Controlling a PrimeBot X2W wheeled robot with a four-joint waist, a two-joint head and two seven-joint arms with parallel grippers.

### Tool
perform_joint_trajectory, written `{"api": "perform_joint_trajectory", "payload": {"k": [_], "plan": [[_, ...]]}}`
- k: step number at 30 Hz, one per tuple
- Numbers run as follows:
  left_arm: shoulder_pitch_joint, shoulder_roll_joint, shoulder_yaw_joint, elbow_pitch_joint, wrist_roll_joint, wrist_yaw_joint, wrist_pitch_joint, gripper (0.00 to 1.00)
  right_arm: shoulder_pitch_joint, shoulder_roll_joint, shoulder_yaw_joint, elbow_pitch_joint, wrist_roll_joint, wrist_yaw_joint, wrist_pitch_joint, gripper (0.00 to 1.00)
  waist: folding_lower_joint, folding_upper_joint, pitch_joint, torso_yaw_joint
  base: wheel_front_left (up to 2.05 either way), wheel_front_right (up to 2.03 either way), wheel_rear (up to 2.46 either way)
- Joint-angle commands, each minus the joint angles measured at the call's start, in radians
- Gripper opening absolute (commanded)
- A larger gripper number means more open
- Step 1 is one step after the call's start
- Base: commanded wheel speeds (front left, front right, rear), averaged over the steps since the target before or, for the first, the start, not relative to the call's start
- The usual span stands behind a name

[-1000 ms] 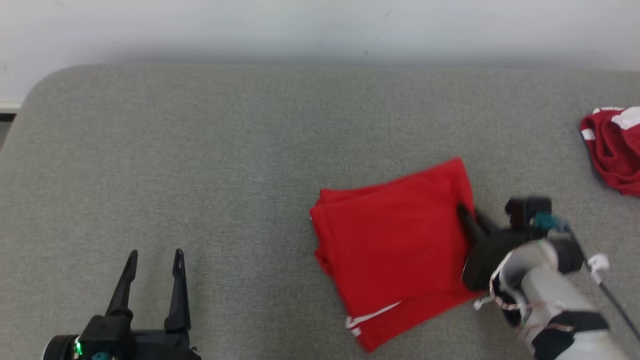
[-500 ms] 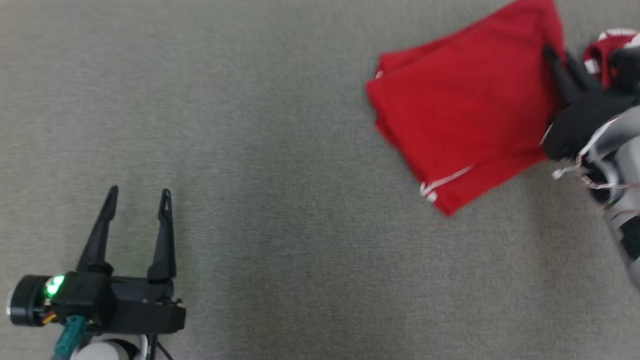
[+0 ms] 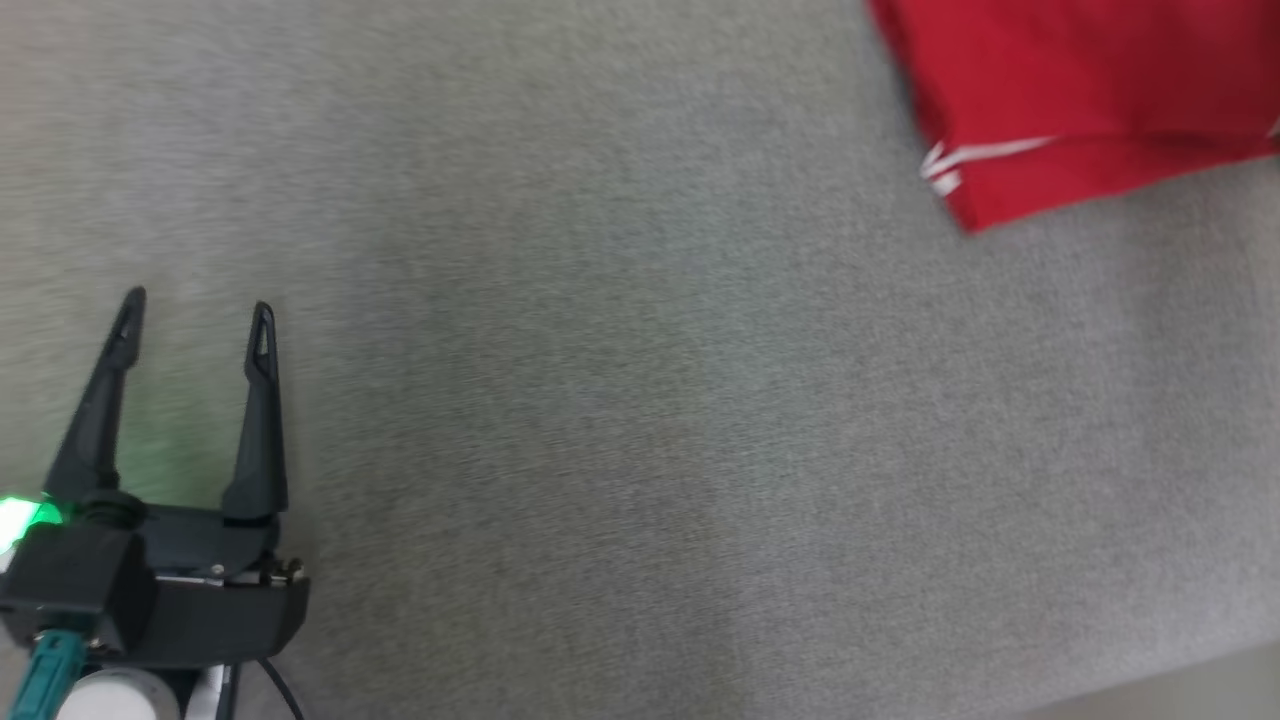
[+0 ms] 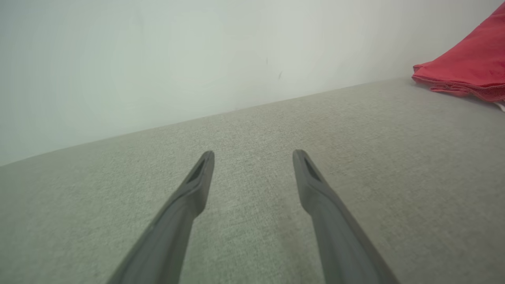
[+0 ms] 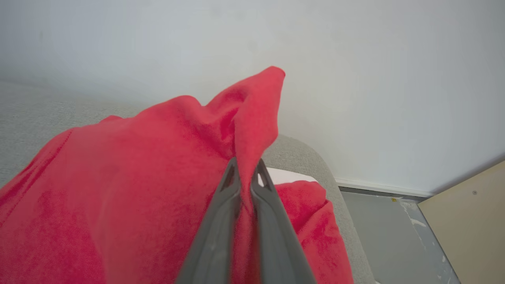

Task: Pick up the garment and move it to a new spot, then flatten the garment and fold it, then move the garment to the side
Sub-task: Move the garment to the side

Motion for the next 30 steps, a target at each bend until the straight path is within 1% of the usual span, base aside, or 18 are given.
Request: {"api": "perform_joint_trajectory", "payload": {"k": [1, 8, 14, 21, 22, 23, 30], "plan": [[0.002, 0.008, 0.003, -0.019, 0.011, 0.006, 0.006, 1.00, -0.017, -0.016, 0.004, 0.001, 0.011, -0.003, 0.005, 0.00, -0.0002, -0.0002, 0.065, -0.064, 0.00, 0.00, 0.00], [0.017, 0.034, 0.022, -0.146, 0.027, 0.024, 0.049, 1.00, -0.086, -0.124, 0.062, 0.027, 0.046, -0.003, 0.060, 0.00, -0.0002, -0.0002, 0.090, -0.069, 0.00, 0.00, 0.00], [0.025, 0.049, 0.032, -0.200, 0.030, 0.029, 0.073, 1.00, -0.140, -0.199, 0.130, 0.058, 0.047, -0.003, 0.090, 0.00, -0.0002, -0.0002, 0.102, -0.069, 0.00, 0.00, 0.00], [0.033, 0.052, 0.044, -0.214, 0.025, 0.042, 0.075, 1.00, -0.184, -0.208, 0.186, 0.112, 0.073, -0.003, 0.072, 0.00, -0.0002, -0.0002, 0.108, -0.071, 0.00, 0.00, 0.00], [0.033, 0.052, 0.045, -0.215, 0.025, 0.045, 0.075, 1.00, -0.190, -0.208, 0.196, 0.116, 0.072, -0.003, 0.065, 0.35, -0.0002, -0.0002, 0.109, -0.071, 0.00, 0.00, 0.00], [0.033, 0.052, 0.045, -0.216, 0.025, 0.047, 0.074, 1.00, -0.197, -0.208, 0.200, 0.126, 0.075, -0.003, 0.061, 1.00, -0.0002, -0.0002, 0.110, -0.071, 0.00, 0.00, 0.00], [0.042, 0.050, 0.049, -0.210, 0.020, 0.057, 0.065, 1.00, -0.247, -0.191, 0.229, 0.162, 0.045, -0.003, -0.016, 1.00, -0.0002, -0.0002, 0.101, -0.065, 0.00, 0.00, 0.00]]}}
